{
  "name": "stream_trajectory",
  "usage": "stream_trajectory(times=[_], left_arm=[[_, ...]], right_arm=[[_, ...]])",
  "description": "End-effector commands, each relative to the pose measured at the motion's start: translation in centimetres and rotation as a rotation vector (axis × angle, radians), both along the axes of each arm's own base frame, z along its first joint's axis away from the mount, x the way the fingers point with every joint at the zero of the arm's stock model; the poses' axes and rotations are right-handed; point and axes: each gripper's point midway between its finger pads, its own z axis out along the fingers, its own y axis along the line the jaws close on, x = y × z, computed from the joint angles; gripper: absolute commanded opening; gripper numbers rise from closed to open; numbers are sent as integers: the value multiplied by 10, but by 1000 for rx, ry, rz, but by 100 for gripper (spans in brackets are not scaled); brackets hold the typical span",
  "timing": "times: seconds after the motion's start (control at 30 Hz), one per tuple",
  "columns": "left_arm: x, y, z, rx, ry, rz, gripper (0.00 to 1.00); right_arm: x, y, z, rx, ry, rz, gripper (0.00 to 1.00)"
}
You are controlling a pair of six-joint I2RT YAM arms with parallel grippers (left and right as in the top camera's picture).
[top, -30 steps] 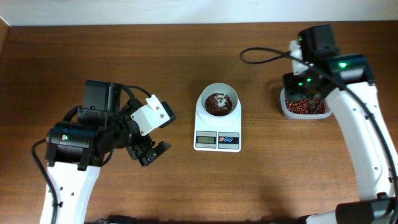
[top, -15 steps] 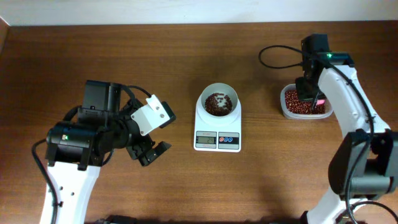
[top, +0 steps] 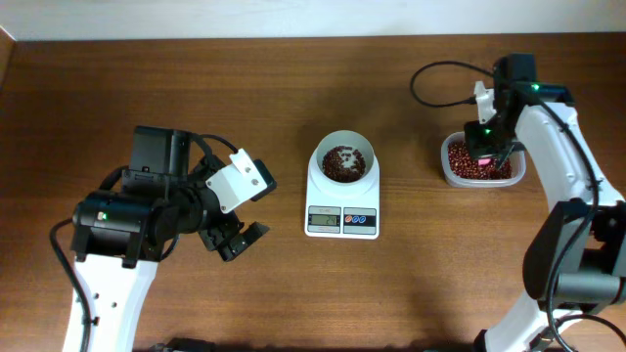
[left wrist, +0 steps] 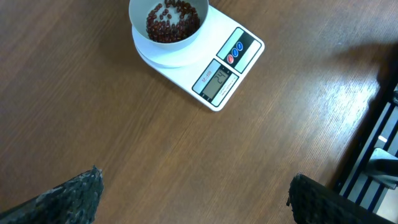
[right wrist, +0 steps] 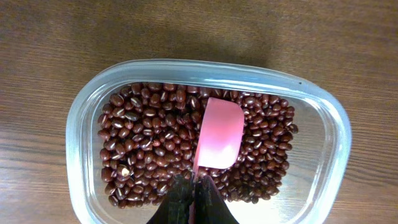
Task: Scoop and weigh 50g on scale
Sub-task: 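Move the scoop back into the bean tub and scoop beans, then carry the filled scoop over the bowl and pour beans in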
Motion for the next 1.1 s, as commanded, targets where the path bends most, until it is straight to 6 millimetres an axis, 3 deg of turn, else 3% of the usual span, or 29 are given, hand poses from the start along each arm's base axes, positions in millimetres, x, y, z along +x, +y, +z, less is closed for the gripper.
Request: stream_trajectory(times=[0.0,0.13,0.17,0.33,0.43,0.57,0.67,0.83,0.9,1.07], left_arm=[[2,-1,6,-12,-21,-15,99],[2,-1,6,-12,-21,-15,99],[2,-1,6,-12,-21,-15,99],[2,-1,6,-12,-21,-15,99],[2,-1,6,-12,-21,-15,99],[2,-1,6,-12,-21,-15,99],[2,-1,6,-12,-21,-15,99],[2,-1,6,-12,-21,-15,99],[2,-1,6,-12,-21,-15,99],[2,-1,6,-12,-21,-15,99]], right_arm=[[-9,1,-4,201,20,-36,4],[-19,-6,16,567,-31,-89,4],[-20,-17,25,657,-67,-136,4],[-33,-48,49,856,-157,-220,4],[-42,-49,60,947,-173,-241,4],[-43,-34,68,1005,-168,-206,4],[-37,-3,72,1031,-138,-133,4],[-32,85,78,1075,-52,88,4],[-34,131,83,1107,-23,205,4],[-41,201,83,1092,11,395,4]])
